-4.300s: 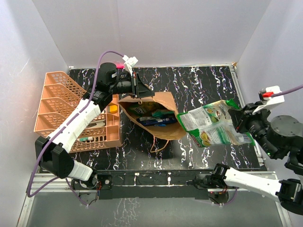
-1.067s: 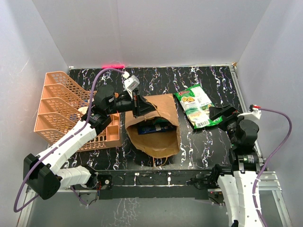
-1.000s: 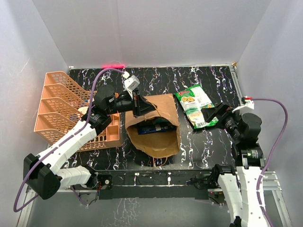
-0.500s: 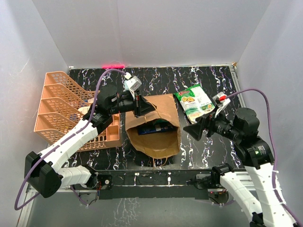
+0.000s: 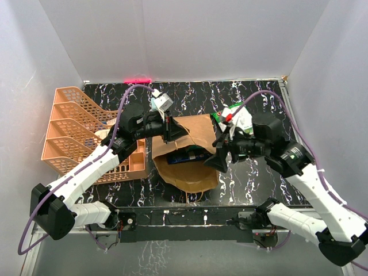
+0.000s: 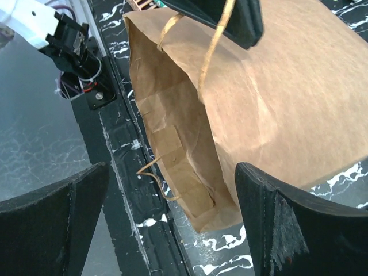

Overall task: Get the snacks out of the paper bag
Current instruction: Take out the snack from the paper bag.

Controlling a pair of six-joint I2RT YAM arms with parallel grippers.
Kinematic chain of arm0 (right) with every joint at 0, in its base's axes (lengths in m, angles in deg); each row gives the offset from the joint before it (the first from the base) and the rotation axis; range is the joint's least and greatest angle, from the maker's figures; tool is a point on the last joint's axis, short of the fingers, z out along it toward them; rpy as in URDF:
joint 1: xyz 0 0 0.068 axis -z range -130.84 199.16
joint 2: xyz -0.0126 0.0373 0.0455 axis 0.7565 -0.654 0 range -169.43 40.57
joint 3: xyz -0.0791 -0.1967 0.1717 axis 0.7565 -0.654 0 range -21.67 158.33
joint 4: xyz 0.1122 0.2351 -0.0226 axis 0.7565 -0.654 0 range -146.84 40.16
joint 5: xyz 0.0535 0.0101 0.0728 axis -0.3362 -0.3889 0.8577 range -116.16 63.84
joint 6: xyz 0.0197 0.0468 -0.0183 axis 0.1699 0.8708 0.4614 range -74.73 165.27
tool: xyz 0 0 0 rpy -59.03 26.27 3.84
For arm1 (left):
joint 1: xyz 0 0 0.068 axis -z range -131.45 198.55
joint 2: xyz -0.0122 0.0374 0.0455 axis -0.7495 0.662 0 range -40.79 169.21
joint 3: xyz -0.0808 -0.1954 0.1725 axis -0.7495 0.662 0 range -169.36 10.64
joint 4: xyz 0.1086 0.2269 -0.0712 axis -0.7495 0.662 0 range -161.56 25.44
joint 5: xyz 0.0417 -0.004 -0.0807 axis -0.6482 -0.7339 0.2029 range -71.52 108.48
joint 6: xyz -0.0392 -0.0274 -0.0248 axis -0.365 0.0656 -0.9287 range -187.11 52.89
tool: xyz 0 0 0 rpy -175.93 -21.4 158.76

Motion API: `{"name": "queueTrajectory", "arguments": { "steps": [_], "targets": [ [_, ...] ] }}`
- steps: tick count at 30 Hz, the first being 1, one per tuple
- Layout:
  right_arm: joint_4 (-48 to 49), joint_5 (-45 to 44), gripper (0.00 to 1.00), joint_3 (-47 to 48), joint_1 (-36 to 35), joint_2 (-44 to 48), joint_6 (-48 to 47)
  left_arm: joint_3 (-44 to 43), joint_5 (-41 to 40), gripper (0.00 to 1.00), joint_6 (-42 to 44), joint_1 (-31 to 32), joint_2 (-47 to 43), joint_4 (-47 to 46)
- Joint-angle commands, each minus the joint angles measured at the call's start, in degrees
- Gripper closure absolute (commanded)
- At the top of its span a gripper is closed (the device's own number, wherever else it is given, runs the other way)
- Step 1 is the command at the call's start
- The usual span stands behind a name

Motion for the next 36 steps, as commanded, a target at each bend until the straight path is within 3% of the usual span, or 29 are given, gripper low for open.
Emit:
{"name": "queueTrajectory", "arguments": {
  "steps": [1, 7, 10, 13, 21, 25, 29, 36],
  "targets": [
    [5.8, -9.2, 0.05, 1.3, -8.0, -2.6, -3.7, -2.0, -0.5, 1.0, 1.4, 0.2, 0.1, -0.4],
    [10.3, -32.7, 0.05, -1.4, -30.7, -7.7, -5.8, -2.3, -0.7, 1.0, 1.5, 0.2, 0.4, 0.1],
    [13.7, -39.9, 0.02, -4.6, -37.9, -8.8, -10.9, -2.2, -0.6, 1.0, 1.4, 0.2, 0.3, 0.0],
    [19.8, -47.3, 0.02, -9.2, -39.2, -9.3, -15.7, -2.2, -0.4, 1.0, 1.1, 0.2, 0.2, -0.3],
    [40.5, -50.6, 0.01, -25.5, -40.9, -6.8, -39.6, -2.0, 0.4, 1.0, 0.2, 0.2, -0.3, -1.1],
    [45.3, -53.3, 0.1, -27.9, -40.8, -10.1, -47.9, -1.9, 1.1, 1.0, -0.5, 0.2, -0.3, -1.8],
    [49.3, -53.7, 0.32, -29.2, -40.0, -14.9, -52.6, -1.7, 1.7, 1.0, -1.2, 0.2, -0.4, -2.4],
    [56.3, -44.0, 0.35, -29.8, -31.4, -20.0, -53.8, -1.6, 2.1, 1.0, -1.7, 0.2, -0.9, -3.0]
  ]
}}
